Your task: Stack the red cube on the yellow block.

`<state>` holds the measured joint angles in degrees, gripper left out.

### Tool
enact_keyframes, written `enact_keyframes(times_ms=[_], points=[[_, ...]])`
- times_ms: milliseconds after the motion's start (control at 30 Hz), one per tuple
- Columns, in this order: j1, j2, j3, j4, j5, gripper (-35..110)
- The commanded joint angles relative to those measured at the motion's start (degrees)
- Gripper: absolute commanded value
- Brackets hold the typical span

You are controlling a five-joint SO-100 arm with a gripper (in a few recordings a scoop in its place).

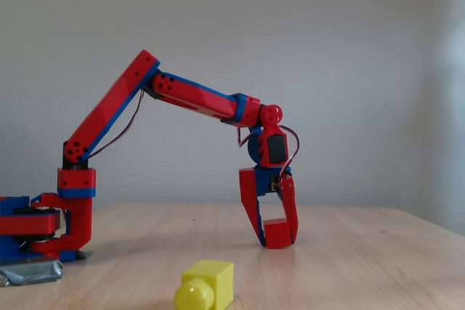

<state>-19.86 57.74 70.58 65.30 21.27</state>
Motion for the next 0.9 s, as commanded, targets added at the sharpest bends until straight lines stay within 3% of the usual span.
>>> enact_keyframes(times_ms=[0, 500, 867], points=[[1.6, 8.7, 2.5, -0.4, 1.5, 11], [5.8, 30.3, 4.7, 2.1, 2.9, 12], [16.3, 52.5, 26.4, -4.7, -3.1, 13]])
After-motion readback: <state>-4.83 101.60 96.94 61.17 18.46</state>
